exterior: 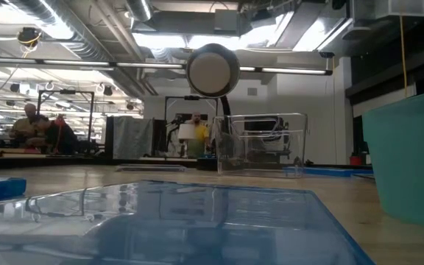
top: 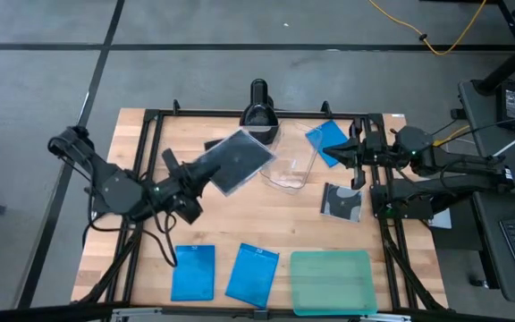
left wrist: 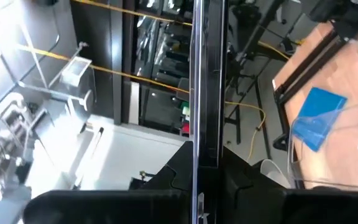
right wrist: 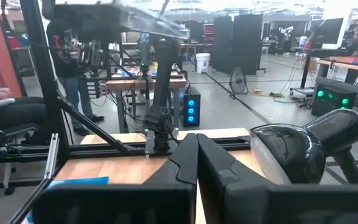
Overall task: Pick & place jewel cases by type
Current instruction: Put the bottom left black CD case into the transparent bin
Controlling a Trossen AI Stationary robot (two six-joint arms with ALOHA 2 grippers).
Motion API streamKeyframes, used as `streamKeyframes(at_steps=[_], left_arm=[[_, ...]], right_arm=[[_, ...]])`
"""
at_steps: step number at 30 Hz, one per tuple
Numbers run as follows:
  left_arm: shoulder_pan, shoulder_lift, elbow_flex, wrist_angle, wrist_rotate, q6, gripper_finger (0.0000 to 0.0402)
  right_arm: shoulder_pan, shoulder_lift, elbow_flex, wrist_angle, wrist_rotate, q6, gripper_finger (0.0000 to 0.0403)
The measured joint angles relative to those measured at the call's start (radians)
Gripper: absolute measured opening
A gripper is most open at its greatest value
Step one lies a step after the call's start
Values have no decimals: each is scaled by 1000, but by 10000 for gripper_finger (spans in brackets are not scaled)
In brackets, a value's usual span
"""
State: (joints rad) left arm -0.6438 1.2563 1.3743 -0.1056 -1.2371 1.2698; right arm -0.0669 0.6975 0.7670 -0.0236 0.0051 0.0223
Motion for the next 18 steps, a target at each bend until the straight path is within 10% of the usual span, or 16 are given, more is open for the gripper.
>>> streamKeyframes(at_steps=[18], left_arm=[[-50, 25, 17, -190, 52, 77, 18]], right_arm=[[0, 0, 0, -16, 0, 59, 6]])
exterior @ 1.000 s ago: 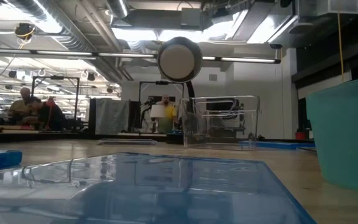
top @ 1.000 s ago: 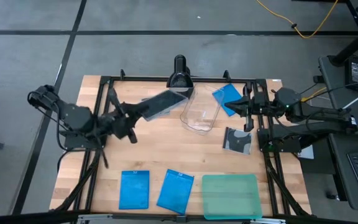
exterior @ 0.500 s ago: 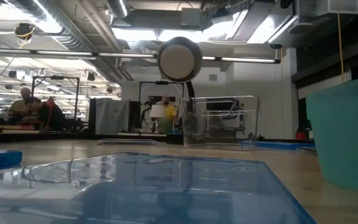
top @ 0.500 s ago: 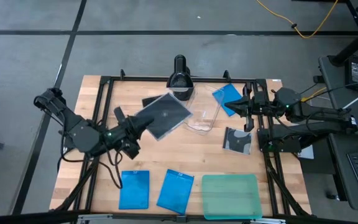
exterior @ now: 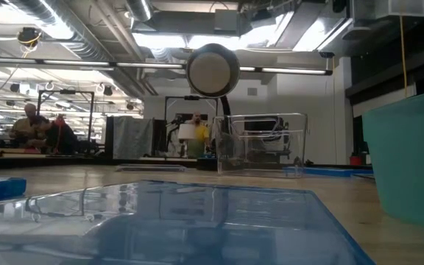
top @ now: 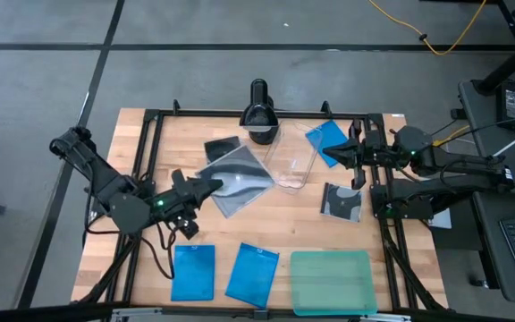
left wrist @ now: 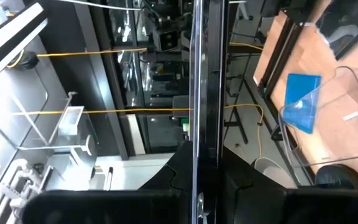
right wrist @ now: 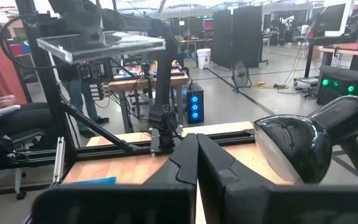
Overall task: Pick & place jewel cases by type
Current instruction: Put the bottom left black CD case into the transparent bin
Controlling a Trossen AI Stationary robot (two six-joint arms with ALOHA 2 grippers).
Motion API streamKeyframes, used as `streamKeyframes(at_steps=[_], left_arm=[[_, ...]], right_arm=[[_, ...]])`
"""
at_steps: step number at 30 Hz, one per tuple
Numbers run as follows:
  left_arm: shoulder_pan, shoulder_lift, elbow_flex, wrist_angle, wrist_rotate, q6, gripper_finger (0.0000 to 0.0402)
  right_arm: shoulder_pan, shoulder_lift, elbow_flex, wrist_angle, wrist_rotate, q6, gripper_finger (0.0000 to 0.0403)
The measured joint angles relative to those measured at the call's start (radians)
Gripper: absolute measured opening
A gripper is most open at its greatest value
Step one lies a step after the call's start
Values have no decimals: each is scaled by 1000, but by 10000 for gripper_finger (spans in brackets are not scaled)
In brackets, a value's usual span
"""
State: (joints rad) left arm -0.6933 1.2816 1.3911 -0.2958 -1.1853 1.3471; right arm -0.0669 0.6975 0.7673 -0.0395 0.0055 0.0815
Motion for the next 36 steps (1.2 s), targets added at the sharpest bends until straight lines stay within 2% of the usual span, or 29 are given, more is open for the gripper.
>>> streamKeyframes(at_steps=[3, 5, 7, 14, 22, 28, 31, 36], left_arm=[[0, 0, 0, 0, 0, -53, 18], [1, 0, 0, 23, -26, -173, 18], [2, 0, 0, 46, -58, -346, 18], [12, -29, 0, 10, -57, -1003, 18], [64, -37, 0, -191, 95, -1873, 18], [95, -33, 0, -354, 234, -2410, 18], [94, -33, 0, -352, 302, -2528, 18], [93, -37, 0, -323, 317, -2541, 18]], right_arm=[[0, 0, 0, -3, 0, 11, 6], [0, 0, 0, -4, 0, 11, 6], [0, 0, 0, -5, 0, 0, 6], [0, 0, 0, -5, 0, -13, 6], [0, 0, 0, -5, 0, -65, 6], [0, 0, 0, -3, -35, -103, 6], [0, 0, 0, -2, -64, -134, 6], [0, 0, 0, -2, -114, -173, 6]])
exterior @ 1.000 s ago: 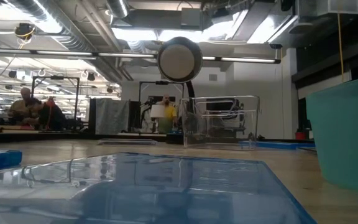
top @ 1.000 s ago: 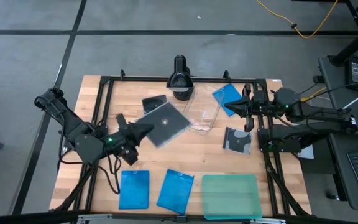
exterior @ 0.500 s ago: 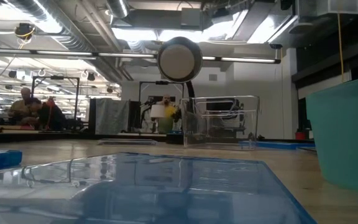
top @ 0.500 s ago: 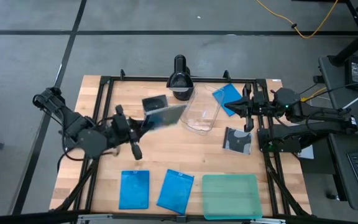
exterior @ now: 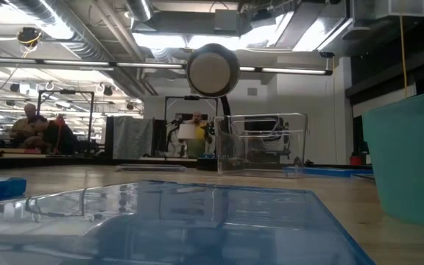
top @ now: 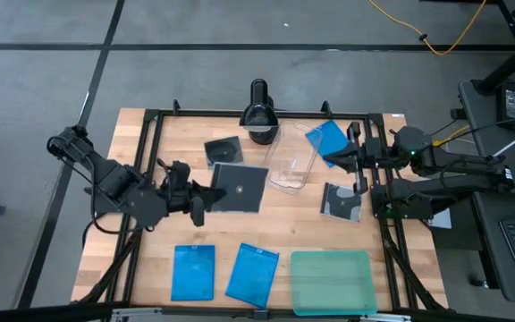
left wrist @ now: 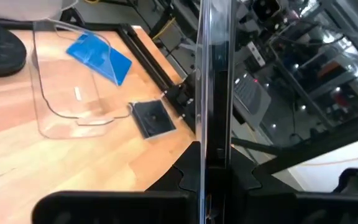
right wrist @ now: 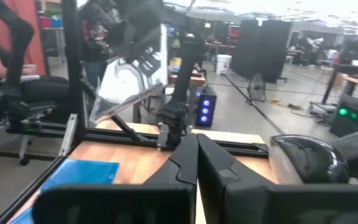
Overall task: Pick & place jewel cases by type
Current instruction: Put the bottom left black CD case into the transparent bin
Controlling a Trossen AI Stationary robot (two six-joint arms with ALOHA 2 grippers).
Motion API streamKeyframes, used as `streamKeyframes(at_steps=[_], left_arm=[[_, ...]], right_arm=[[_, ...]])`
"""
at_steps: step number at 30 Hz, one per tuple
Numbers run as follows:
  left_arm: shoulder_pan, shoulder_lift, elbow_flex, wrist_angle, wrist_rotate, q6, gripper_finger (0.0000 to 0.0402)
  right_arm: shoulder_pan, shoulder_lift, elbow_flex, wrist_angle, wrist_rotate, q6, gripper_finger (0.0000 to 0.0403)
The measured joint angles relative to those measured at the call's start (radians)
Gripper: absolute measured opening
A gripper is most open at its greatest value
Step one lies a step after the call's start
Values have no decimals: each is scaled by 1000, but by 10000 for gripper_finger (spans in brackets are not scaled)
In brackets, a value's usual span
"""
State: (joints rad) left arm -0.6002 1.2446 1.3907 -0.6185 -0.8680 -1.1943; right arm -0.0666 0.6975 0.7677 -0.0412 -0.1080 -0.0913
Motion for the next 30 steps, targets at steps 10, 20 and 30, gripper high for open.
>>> streamKeyframes(at_steps=[10, 20, 30], left_arm=[[98, 7, 0, 4, 101, 84, 18], [430, 56, -1, 128, 559, 370, 18], [756, 174, 0, 208, 939, 691, 18]], right_arm=[[0, -8, 0, 0, -54, 0, 6], [0, -62, 1, -4, -117, 3, 6], [0, -101, 1, -44, -157, 10, 6]])
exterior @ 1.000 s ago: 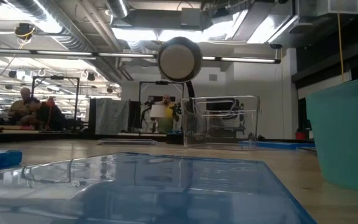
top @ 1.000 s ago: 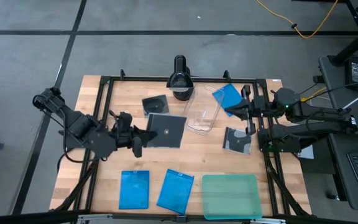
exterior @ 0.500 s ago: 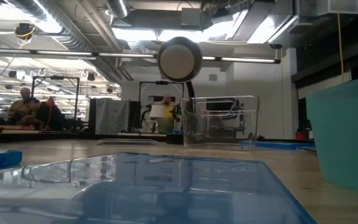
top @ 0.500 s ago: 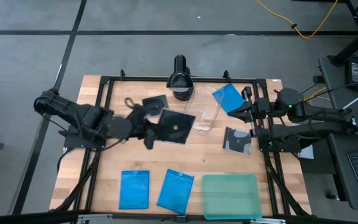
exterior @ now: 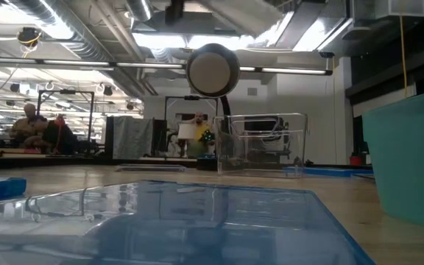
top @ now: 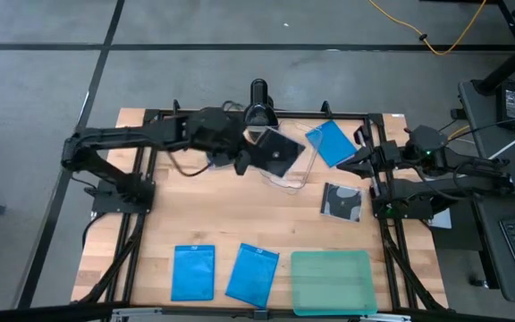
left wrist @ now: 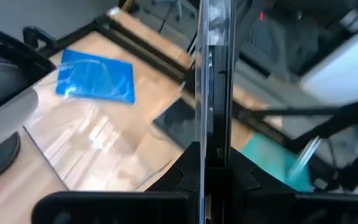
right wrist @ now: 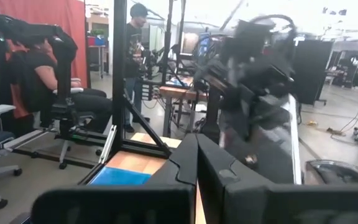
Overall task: Pick & place jewel cases by type
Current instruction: Put the bottom left black CD case into the transparent bin
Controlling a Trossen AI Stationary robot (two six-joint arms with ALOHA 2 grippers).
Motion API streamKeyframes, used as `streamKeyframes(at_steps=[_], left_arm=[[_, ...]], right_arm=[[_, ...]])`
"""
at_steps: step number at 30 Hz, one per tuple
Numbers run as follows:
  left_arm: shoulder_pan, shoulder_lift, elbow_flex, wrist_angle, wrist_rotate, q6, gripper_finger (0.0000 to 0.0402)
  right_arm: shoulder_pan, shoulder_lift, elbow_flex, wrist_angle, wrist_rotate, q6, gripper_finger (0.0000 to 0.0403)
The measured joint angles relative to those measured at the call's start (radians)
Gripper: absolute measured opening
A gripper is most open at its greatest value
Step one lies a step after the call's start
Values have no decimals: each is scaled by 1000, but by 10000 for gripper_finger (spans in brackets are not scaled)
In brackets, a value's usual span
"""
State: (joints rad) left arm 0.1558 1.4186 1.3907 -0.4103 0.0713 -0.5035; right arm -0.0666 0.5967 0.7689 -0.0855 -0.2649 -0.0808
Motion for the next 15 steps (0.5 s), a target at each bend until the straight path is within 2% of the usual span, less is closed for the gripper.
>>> streamKeyframes(at_steps=[5, 15], left_arm=[[56, 93, 41, -21, 73, 158, 18], [84, 322, 345, -299, 77, 572, 18]], right_arm=[[0, -7, 0, -26, -1, 36, 6], [0, -7, 0, -43, -2, 54, 6]])
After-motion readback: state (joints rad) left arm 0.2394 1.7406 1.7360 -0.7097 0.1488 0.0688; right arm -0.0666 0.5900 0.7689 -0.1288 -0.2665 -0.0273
